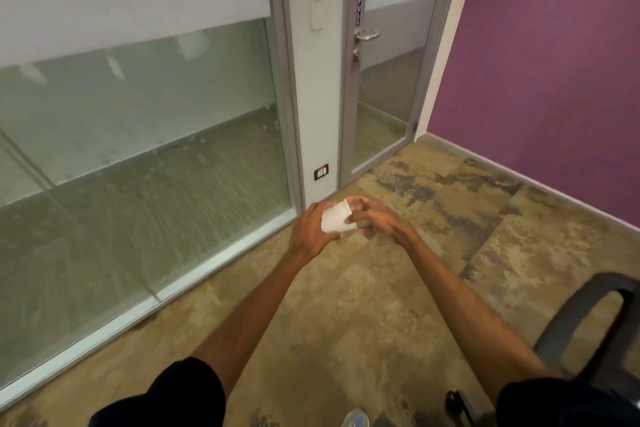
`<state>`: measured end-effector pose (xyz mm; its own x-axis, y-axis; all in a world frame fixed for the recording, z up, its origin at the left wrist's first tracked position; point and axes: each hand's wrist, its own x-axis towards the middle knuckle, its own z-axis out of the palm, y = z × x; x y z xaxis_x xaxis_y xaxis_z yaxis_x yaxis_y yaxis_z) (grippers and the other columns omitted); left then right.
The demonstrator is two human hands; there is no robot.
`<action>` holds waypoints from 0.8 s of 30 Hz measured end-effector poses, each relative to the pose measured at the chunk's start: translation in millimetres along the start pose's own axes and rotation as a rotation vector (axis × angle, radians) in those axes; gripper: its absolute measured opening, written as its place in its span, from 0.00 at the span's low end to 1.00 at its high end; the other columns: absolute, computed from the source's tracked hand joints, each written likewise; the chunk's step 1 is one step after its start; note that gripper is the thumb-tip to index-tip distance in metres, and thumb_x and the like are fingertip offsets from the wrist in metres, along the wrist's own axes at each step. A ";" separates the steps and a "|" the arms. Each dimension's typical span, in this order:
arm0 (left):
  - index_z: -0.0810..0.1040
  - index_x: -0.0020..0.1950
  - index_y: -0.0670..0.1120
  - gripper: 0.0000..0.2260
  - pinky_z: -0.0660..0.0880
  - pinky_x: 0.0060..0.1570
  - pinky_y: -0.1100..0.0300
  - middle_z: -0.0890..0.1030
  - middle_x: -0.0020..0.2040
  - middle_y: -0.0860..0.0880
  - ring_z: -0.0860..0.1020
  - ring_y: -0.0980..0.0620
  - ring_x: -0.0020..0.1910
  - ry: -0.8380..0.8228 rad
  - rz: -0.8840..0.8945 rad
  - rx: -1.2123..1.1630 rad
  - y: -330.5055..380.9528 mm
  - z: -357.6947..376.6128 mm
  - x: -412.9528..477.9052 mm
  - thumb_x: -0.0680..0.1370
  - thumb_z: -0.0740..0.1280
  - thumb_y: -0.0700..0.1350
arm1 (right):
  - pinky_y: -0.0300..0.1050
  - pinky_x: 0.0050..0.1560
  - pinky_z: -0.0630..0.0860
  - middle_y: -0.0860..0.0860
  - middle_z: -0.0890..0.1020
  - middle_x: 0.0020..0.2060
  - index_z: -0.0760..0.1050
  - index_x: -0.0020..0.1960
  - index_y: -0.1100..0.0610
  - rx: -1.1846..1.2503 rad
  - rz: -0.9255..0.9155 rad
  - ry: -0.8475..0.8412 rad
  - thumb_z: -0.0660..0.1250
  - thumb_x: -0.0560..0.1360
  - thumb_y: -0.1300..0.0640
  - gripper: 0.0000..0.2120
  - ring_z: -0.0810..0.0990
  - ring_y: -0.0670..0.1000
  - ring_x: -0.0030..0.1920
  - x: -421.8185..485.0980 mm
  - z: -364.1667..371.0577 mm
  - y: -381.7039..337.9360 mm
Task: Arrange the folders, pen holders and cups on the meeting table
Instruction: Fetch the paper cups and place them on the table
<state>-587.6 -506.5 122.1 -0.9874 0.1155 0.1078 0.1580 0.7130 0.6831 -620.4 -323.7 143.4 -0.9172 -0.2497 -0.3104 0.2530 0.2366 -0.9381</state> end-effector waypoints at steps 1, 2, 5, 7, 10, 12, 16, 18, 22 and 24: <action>0.73 0.67 0.50 0.33 0.74 0.52 0.55 0.76 0.62 0.50 0.76 0.48 0.59 -0.011 -0.001 -0.007 3.6 -2.2 20.8 0.65 0.80 0.48 | 0.45 0.42 0.80 0.54 0.80 0.57 0.73 0.67 0.54 0.005 0.002 -0.006 0.72 0.71 0.67 0.26 0.80 0.54 0.53 15.7 -11.4 -7.4; 0.73 0.66 0.49 0.33 0.74 0.53 0.55 0.77 0.62 0.50 0.76 0.48 0.59 -0.014 0.002 -0.022 6.9 -2.5 39.4 0.64 0.80 0.48 | 0.52 0.51 0.79 0.54 0.80 0.58 0.73 0.67 0.55 0.006 0.009 -0.015 0.72 0.71 0.67 0.26 0.80 0.56 0.57 29.7 -23.2 -14.1; 0.74 0.67 0.48 0.33 0.74 0.56 0.52 0.78 0.62 0.49 0.76 0.48 0.59 0.002 0.016 -0.054 13.0 9.4 82.4 0.64 0.80 0.47 | 0.56 0.60 0.76 0.54 0.82 0.60 0.75 0.66 0.54 -0.027 0.016 -0.006 0.72 0.71 0.64 0.24 0.80 0.56 0.60 60.2 -53.6 -20.2; 0.74 0.68 0.49 0.33 0.74 0.57 0.53 0.78 0.62 0.49 0.76 0.48 0.60 -0.003 0.023 -0.071 19.6 20.8 107.1 0.65 0.80 0.47 | 0.52 0.56 0.77 0.53 0.82 0.59 0.76 0.65 0.53 -0.017 0.001 0.042 0.73 0.71 0.64 0.23 0.80 0.55 0.59 75.8 -73.9 -20.7; 0.73 0.70 0.51 0.35 0.73 0.59 0.55 0.79 0.64 0.50 0.76 0.49 0.62 -0.048 0.065 -0.062 33.6 42.6 150.0 0.65 0.80 0.48 | 0.48 0.49 0.77 0.51 0.83 0.54 0.78 0.60 0.49 0.007 -0.027 0.112 0.73 0.70 0.64 0.21 0.81 0.51 0.52 91.1 -110.7 -19.1; 0.73 0.71 0.52 0.35 0.74 0.59 0.54 0.78 0.65 0.51 0.76 0.50 0.62 -0.093 0.093 -0.042 45.0 60.9 178.5 0.65 0.80 0.48 | 0.46 0.48 0.77 0.48 0.84 0.50 0.79 0.59 0.48 0.033 -0.006 0.158 0.73 0.69 0.64 0.21 0.82 0.49 0.51 99.2 -137.1 -13.0; 0.73 0.71 0.52 0.35 0.73 0.61 0.53 0.78 0.66 0.51 0.75 0.50 0.64 -0.221 0.200 -0.010 72.4 109.8 239.3 0.65 0.80 0.48 | 0.45 0.48 0.78 0.47 0.83 0.49 0.78 0.61 0.51 0.108 0.050 0.262 0.73 0.68 0.67 0.23 0.82 0.49 0.50 115.0 -197.9 5.9; 0.73 0.71 0.50 0.35 0.71 0.63 0.54 0.77 0.66 0.50 0.74 0.50 0.65 -0.246 0.255 0.005 86.1 136.7 271.8 0.66 0.79 0.49 | 0.47 0.49 0.79 0.51 0.83 0.51 0.77 0.62 0.54 0.140 0.076 0.321 0.72 0.68 0.70 0.24 0.81 0.50 0.51 124.0 -232.3 12.9; 0.73 0.71 0.50 0.34 0.70 0.65 0.53 0.76 0.67 0.49 0.73 0.49 0.67 -0.325 0.360 -0.011 123.4 184.4 340.4 0.66 0.79 0.50 | 0.53 0.51 0.81 0.56 0.82 0.51 0.75 0.63 0.59 0.188 0.073 0.441 0.70 0.69 0.73 0.24 0.82 0.54 0.49 141.5 -303.8 14.6; 0.73 0.70 0.49 0.34 0.70 0.66 0.53 0.77 0.66 0.48 0.74 0.48 0.66 -0.352 0.428 -0.033 143.4 206.7 372.0 0.66 0.79 0.50 | 0.56 0.54 0.80 0.56 0.82 0.51 0.75 0.62 0.58 0.174 0.077 0.485 0.70 0.69 0.73 0.23 0.82 0.55 0.50 144.9 -337.1 12.2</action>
<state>-931.9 -218.3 110.8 -0.7737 0.6186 0.1365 0.5394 0.5302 0.6542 -853.9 -40.5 138.8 -0.9207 0.2355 -0.3112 0.3350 0.0677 -0.9398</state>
